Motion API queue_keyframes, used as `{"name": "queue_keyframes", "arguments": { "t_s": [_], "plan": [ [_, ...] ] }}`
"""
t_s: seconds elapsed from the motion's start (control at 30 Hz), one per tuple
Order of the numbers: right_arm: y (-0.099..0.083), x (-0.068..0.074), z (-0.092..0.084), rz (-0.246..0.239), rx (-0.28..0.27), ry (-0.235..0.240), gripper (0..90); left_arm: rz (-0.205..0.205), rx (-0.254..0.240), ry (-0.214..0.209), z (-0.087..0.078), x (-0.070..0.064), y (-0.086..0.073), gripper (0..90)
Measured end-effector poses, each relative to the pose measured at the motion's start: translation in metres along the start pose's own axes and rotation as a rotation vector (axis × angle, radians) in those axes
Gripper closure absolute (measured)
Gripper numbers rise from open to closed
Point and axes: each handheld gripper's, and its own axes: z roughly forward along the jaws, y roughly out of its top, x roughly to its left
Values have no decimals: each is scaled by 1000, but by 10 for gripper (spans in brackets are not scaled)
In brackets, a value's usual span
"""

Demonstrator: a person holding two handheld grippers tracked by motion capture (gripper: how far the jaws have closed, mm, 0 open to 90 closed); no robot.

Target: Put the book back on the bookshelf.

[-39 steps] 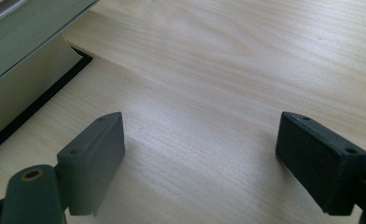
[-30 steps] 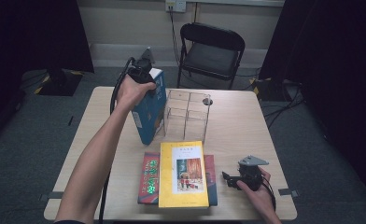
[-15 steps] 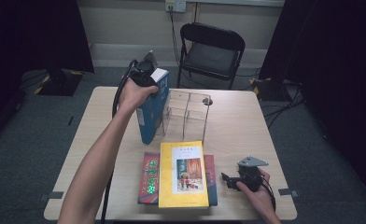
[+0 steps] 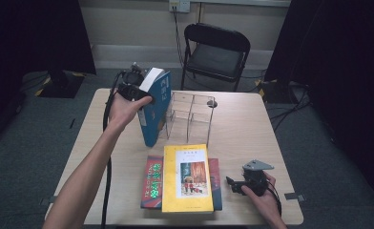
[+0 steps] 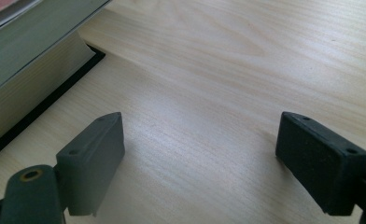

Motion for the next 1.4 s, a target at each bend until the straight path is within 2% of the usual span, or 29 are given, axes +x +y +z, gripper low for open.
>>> {"name": "queue_keyframes", "arguments": {
  "t_s": [0.03,0.07,0.1,0.13,0.2,0.23,0.27,0.3,0.33,0.37,0.4,0.43,0.5,0.6,0.63,0.67,0.8,0.83,0.87,0.9,0.93,1.07,1.1,1.2,1.23,1.4],
  "plan": [
    [0,0,0,-1,0,0,151,15,-54,-2,-2,0,-11,440],
    [0,0,0,-1,0,0,151,15,-54,-2,-2,0,-11,441],
    [0,0,0,0,0,0,151,22,-99,-14,-2,1,-22,438],
    [0,0,0,0,0,0,151,29,-123,-16,-3,2,-28,433],
    [0,0,0,1,0,0,151,6,-182,-1,-3,2,-42,433],
    [0,0,0,0,0,0,151,0,-207,-14,-3,2,-47,429],
    [0,0,0,0,0,0,151,0,-207,-14,-3,2,-47,430],
    [0,0,0,0,0,0,151,-8,-253,-27,0,3,-62,431],
    [0,0,0,0,0,0,151,-8,-253,-27,0,3,-62,434],
    [0,0,0,1,0,0,151,-9,-278,-17,8,5,-74,439],
    [0,0,0,1,0,-1,151,-9,-278,-17,8,5,-74,449],
    [0,0,0,1,0,-1,151,-21,-280,-26,15,8,-82,450],
    [0,0,0,2,0,-1,151,-37,-308,-55,18,12,-90,450],
    [0,0,0,2,0,-1,151,-40,-326,-59,22,12,-97,443],
    [0,0,0,2,0,-2,151,-13,-336,-42,24,11,-101,442],
    [0,0,0,1,-1,-1,151,-5,-350,-33,24,10,-103,443],
    [0,0,0,2,-1,-2,151,1,-351,-41,32,9,-111,449],
    [0,1,0,3,-1,-3,151,29,-353,-17,37,9,-117,462],
    [0,1,0,3,-1,-3,151,33,-363,-31,37,9,-119,482],
    [0,1,0,3,-1,-3,150,35,-380,-55,38,9,-121,544],
    [0,1,0,4,-1,-4,150,42,-377,-44,38,9,-122,570],
    [0,1,0,4,-1,-5,150,28,-371,-41,38,7,-121,591],
    [0,1,0,4,0,-5,151,2,-370,-36,37,6,-121,596],
    [0,1,1,4,0,-4,151,-8,-369,-30,37,5,-121,604],
    [0,1,1,4,1,-5,150,-28,-369,-30,37,4,-122,604],
    [1,2,1,4,0,-4,150,-38,-362,-23,36,1,-121,604]
  ]
}}
